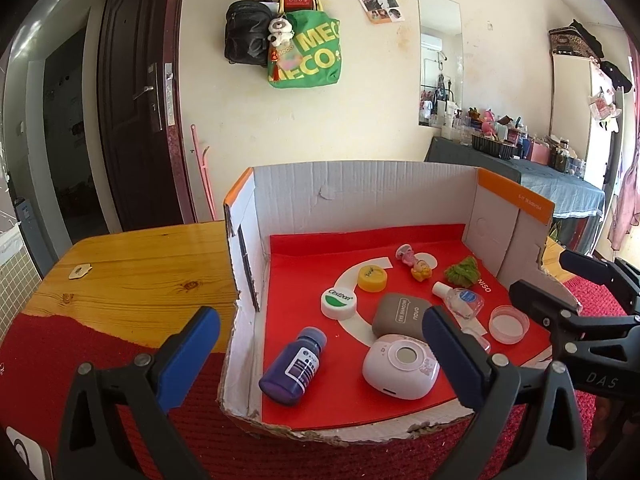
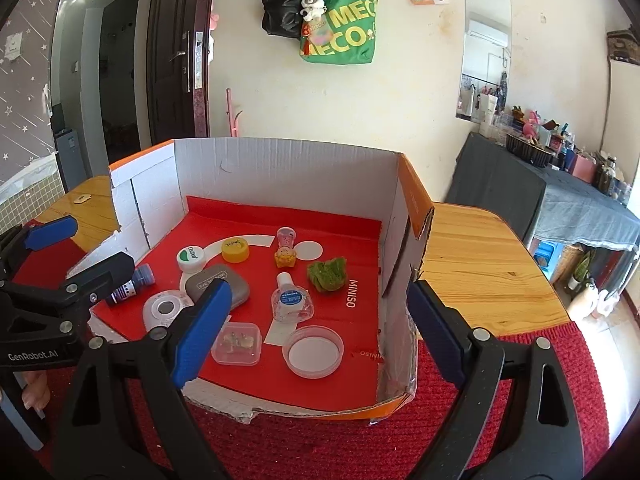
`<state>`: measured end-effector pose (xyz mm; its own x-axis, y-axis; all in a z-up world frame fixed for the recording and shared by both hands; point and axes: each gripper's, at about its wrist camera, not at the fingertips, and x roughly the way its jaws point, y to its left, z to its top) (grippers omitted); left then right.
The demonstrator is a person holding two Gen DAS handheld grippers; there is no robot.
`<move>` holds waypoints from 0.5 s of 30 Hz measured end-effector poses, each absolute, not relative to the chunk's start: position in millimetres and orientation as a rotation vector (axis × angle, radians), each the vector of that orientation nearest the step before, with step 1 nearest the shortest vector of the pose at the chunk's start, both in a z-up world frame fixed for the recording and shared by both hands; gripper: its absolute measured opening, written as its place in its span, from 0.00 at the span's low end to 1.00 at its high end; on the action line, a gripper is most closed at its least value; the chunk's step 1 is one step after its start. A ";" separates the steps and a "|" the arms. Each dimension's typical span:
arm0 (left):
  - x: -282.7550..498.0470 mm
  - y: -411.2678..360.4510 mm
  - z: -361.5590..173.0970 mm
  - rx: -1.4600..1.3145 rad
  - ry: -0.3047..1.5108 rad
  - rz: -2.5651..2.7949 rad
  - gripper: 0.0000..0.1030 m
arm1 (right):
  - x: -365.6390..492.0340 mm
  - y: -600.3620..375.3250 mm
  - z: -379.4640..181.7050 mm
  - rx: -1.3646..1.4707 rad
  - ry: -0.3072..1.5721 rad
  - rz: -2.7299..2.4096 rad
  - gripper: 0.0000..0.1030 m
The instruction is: Organize objects
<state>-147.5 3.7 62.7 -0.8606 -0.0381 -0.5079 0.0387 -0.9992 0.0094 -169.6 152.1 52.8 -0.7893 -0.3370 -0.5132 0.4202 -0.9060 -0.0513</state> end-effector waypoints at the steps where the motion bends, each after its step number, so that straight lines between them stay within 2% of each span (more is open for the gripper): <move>1: -148.5 2.3 61.2 0.826 0.013 -2.988 1.00 | -170.7 153.2 50.0 0.718 0.219 -2.637 0.88; 15: -152.5 -7.4 52.4 0.906 0.094 -2.959 1.00 | -181.1 157.0 39.1 0.797 0.181 -2.628 0.93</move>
